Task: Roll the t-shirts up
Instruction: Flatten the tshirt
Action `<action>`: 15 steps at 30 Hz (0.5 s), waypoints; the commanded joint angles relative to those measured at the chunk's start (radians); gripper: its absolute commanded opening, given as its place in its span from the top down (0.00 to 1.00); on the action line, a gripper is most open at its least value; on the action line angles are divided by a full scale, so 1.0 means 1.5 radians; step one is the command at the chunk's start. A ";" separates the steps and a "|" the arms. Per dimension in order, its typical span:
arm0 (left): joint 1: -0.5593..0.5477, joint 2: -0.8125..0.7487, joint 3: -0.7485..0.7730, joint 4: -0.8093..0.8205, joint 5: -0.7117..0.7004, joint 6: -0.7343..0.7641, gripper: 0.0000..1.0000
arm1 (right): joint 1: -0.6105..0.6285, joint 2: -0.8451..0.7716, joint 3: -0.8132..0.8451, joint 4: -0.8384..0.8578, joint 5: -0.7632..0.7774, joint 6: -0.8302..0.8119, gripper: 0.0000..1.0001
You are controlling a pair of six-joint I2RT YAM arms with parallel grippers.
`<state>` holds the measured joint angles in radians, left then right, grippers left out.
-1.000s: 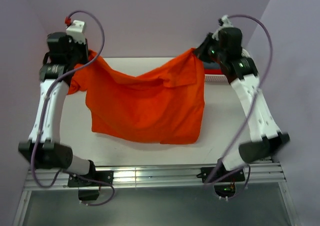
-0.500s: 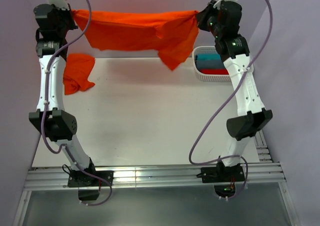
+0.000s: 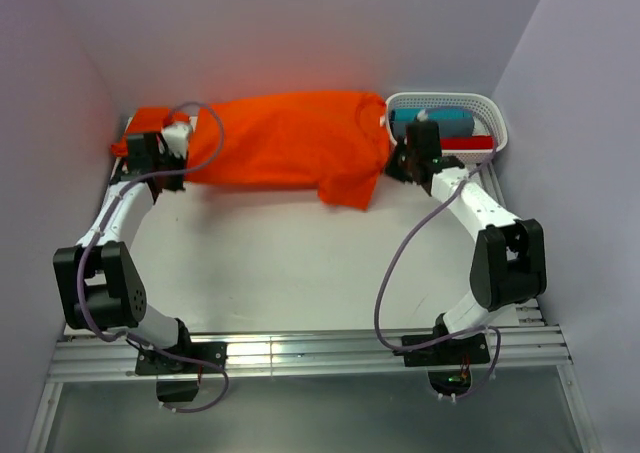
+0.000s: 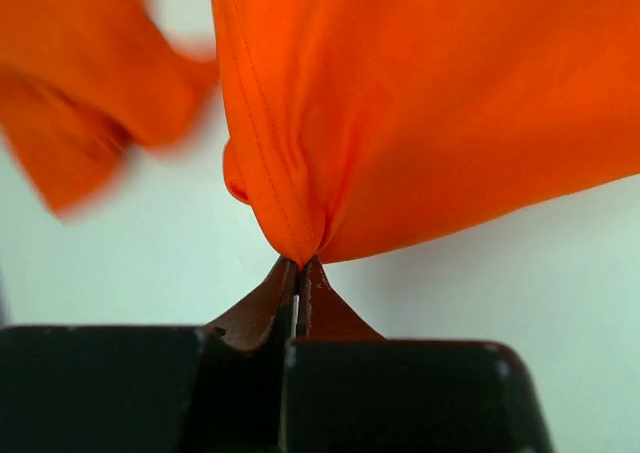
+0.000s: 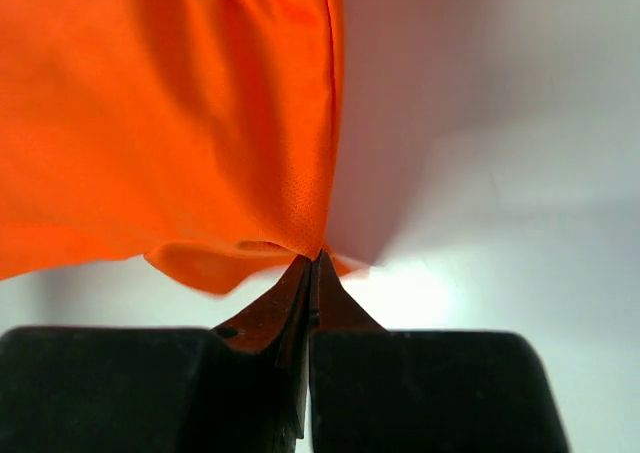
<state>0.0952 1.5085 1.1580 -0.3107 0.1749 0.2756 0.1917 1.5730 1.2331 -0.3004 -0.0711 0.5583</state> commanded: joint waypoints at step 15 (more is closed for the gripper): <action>0.012 -0.009 -0.141 -0.102 0.015 0.110 1.00 | 0.003 -0.017 -0.180 -0.031 0.024 0.010 0.80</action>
<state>0.1078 1.4651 0.8833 -0.4614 0.1669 0.4320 0.1928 1.5410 0.9043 -0.3473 -0.0792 0.5888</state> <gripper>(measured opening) 0.022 0.166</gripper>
